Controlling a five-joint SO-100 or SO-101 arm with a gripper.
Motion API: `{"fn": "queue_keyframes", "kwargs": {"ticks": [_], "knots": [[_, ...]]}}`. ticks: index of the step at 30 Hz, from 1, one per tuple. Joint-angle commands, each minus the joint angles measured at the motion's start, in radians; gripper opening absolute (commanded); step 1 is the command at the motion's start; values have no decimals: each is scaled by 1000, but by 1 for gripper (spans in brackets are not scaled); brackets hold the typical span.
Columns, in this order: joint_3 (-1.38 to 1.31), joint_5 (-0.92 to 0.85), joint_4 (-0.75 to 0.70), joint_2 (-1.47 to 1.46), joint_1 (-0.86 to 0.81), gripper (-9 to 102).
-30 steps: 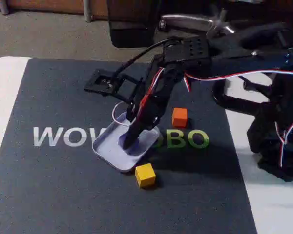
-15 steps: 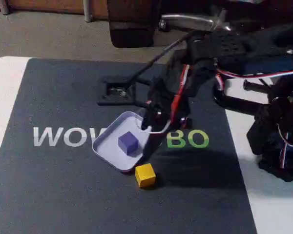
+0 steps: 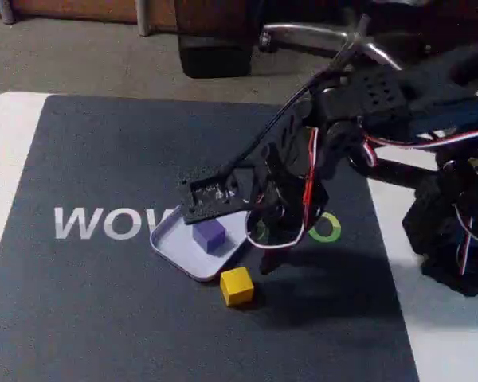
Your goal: Move blocks one by one until all three blocks are in the tray.
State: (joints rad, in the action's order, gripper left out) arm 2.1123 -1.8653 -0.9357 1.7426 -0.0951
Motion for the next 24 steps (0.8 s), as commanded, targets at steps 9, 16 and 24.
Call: {"fn": "queue_keyframes", "kwargs": {"ticks": [9,16,24], "knots": [[-12,140,64,-31,84,21],[-32,186,160,-143,89,21],[-97,210,184,-244,92,18]]}}
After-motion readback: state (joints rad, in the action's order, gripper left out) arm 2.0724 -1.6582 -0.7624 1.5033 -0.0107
